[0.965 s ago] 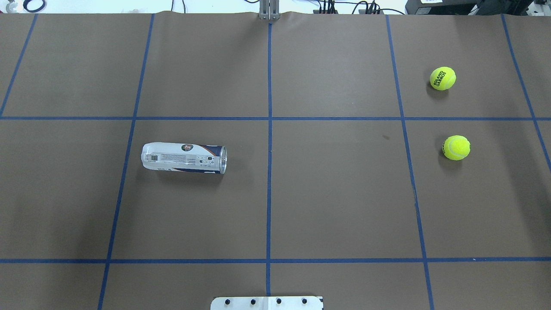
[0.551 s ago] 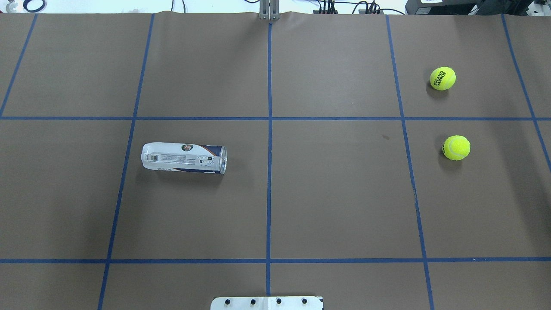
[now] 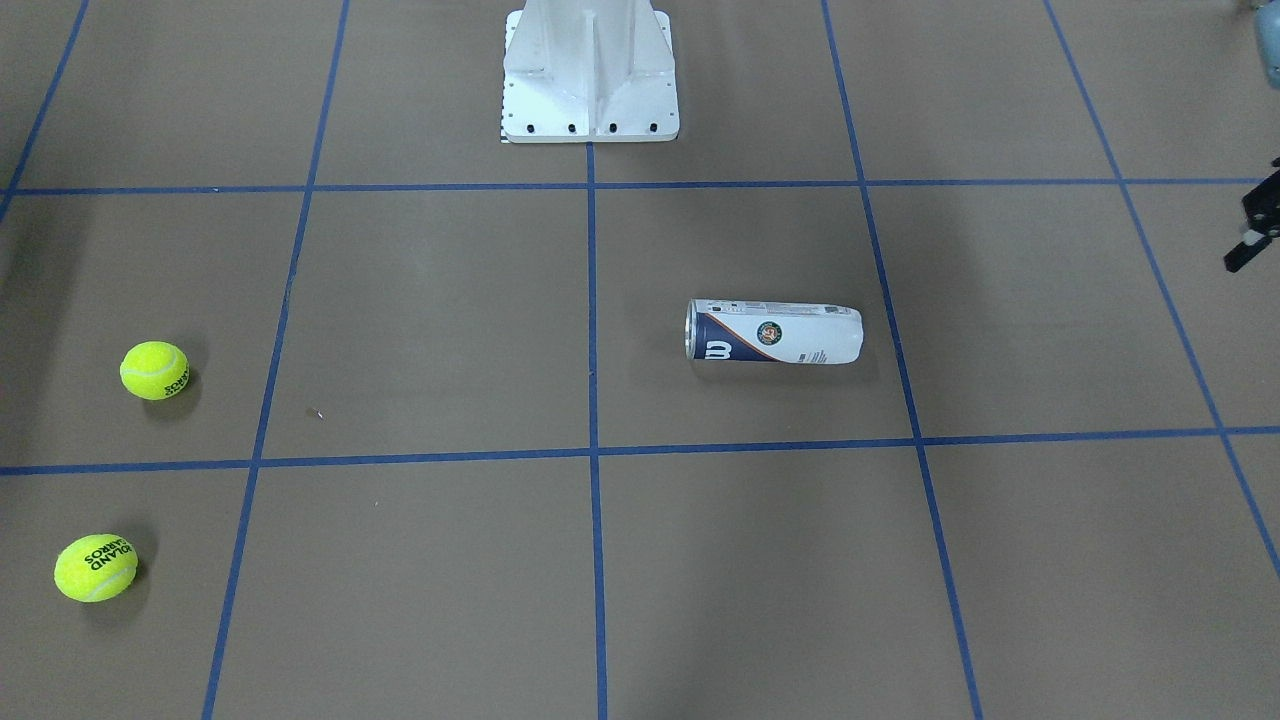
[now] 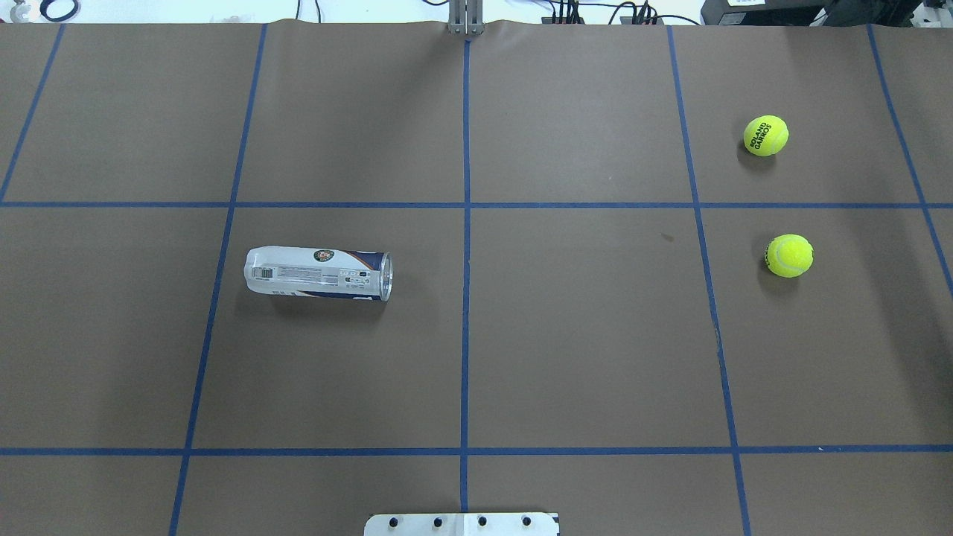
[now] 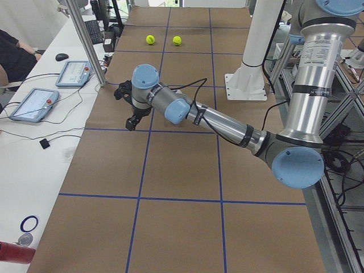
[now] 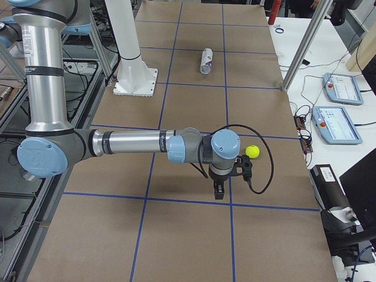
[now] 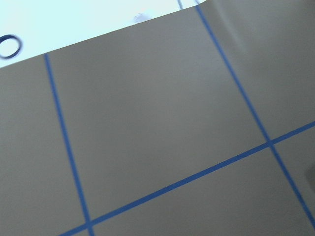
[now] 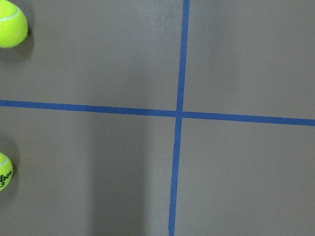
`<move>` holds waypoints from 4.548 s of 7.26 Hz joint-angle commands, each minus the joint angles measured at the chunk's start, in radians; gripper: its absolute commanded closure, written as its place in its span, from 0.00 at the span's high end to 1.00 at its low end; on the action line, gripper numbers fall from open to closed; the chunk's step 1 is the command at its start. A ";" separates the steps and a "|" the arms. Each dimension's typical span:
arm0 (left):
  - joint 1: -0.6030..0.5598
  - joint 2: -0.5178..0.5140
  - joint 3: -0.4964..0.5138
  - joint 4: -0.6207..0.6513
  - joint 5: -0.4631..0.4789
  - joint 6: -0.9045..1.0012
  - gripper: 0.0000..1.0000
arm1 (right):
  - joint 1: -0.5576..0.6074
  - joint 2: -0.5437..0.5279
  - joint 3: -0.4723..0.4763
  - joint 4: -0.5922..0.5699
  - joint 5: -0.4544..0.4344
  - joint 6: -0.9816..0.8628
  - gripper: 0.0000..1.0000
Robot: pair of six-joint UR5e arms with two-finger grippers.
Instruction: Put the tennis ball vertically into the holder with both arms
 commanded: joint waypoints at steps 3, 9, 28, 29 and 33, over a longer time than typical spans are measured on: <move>0.315 -0.306 -0.103 0.299 0.008 0.008 0.99 | 0.000 -0.002 -0.007 0.000 0.002 -0.001 0.99; 0.615 -0.394 -0.077 0.296 0.290 0.269 0.99 | 0.000 0.001 0.001 0.001 0.020 -0.002 0.99; 0.794 -0.541 0.257 0.224 0.551 0.493 0.99 | -0.005 0.000 -0.010 0.000 0.017 -0.001 0.99; 0.795 -0.539 0.257 0.224 0.551 0.493 0.99 | -0.005 -0.003 -0.010 0.000 0.017 -0.002 0.99; 0.814 -0.539 0.335 0.164 0.551 0.485 0.99 | -0.005 -0.009 -0.015 0.000 0.017 -0.005 0.99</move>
